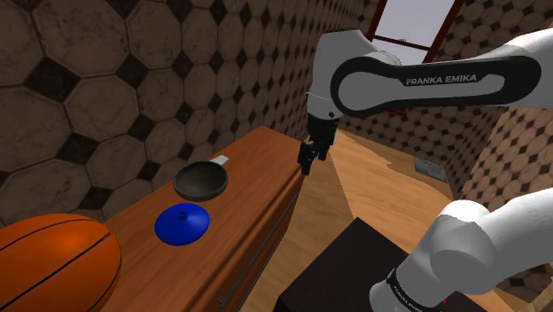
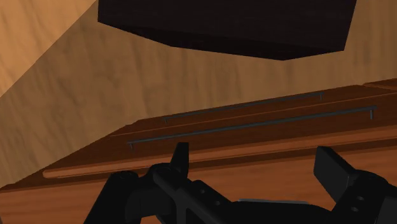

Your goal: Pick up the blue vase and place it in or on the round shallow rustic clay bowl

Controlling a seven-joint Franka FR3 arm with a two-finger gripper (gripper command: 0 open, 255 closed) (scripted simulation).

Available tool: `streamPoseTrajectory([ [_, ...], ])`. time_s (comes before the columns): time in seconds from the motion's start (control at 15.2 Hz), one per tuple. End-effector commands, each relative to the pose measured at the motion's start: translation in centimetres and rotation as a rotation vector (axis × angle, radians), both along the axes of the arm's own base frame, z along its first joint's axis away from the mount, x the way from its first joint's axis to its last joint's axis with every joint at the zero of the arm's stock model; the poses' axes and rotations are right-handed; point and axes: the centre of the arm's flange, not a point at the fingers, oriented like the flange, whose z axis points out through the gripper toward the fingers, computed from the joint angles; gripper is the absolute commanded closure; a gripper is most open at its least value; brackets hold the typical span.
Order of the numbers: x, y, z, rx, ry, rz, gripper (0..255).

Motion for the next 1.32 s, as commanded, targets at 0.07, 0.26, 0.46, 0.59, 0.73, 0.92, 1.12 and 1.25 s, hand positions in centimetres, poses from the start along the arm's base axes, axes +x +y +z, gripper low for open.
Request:
streamPoseTrajectory([
  [0.07,1.9,2.7,-1.7,0.016,-0.005,-0.003,0],
  [0.26,3.9,5.3,-3.5,0.032,-0.009,-0.005,0],
  [0.46,6.0,7.9,-5.2,0.047,-0.014,-0.007,0],
  [0.59,7.3,9.7,-6.3,0.058,-0.017,-0.009,0],
  [0.73,8.7,11.4,-7.4,0.068,-0.019,-0.01,0],
  [0.92,10.8,14.1,-9.0,0.084,-0.024,-0.012,0],
  [1.12,12.9,16.8,-10.6,0.099,-0.028,-0.014,0],
  [1.25,14.3,18.6,-11.6,0.109,-0.031,-0.016,0],
])
